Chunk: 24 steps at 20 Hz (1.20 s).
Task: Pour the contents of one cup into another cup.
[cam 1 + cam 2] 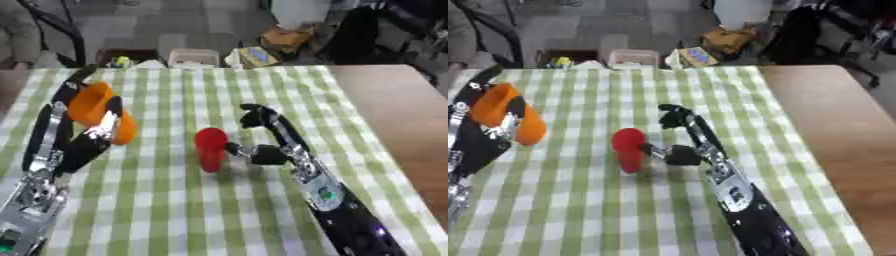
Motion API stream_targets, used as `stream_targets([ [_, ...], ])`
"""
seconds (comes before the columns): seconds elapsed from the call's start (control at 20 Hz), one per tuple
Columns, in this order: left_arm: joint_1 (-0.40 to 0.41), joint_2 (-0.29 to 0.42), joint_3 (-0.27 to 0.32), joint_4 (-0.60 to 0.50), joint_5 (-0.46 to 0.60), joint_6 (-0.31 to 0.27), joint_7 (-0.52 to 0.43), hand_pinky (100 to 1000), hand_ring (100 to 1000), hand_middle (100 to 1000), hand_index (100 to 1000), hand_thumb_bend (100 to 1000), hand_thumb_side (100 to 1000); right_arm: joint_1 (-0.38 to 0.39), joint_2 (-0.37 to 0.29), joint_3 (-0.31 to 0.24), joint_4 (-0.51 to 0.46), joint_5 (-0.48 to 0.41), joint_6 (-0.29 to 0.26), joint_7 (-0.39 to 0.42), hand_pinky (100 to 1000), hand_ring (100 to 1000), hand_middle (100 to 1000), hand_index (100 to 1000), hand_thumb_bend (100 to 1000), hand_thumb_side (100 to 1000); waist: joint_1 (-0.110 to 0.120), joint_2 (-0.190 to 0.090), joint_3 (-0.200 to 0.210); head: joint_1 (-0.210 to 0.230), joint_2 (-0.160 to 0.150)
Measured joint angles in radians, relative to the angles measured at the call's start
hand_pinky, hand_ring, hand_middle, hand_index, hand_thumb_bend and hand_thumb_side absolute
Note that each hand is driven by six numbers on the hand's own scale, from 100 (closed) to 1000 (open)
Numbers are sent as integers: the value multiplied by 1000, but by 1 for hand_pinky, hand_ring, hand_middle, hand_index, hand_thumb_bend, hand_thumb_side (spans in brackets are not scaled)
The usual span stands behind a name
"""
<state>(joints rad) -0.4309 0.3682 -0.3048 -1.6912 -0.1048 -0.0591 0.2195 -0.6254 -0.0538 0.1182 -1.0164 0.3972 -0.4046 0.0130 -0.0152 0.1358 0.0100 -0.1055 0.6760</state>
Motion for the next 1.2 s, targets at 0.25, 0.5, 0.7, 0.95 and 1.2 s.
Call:
stream_targets([
  [0.25,2,0,-7,-22,9,11,-13,663,619,495,938,100,482,-4,18,6,36,19,-19,5,753,661,628,870,657,404,3,0,3,-3,0],
  [0.5,4,0,-7,-26,16,14,-17,664,619,494,939,100,480,-10,32,11,54,31,-30,16,752,660,628,870,656,409,5,0,5,-3,0],
  [0.7,4,0,-7,-27,17,14,-20,664,619,494,939,100,480,-21,47,17,69,49,-39,25,753,661,629,870,658,411,7,0,11,-7,0],
  [0.95,4,-1,-13,-31,20,15,-25,664,619,494,939,100,481,-35,67,18,89,74,-47,32,753,662,631,871,660,416,10,0,16,-10,0],
  [1.2,4,-1,-13,-32,25,16,-28,663,619,492,939,100,481,-46,86,24,116,102,-55,39,744,650,623,871,658,420,12,-1,20,-10,0],
])
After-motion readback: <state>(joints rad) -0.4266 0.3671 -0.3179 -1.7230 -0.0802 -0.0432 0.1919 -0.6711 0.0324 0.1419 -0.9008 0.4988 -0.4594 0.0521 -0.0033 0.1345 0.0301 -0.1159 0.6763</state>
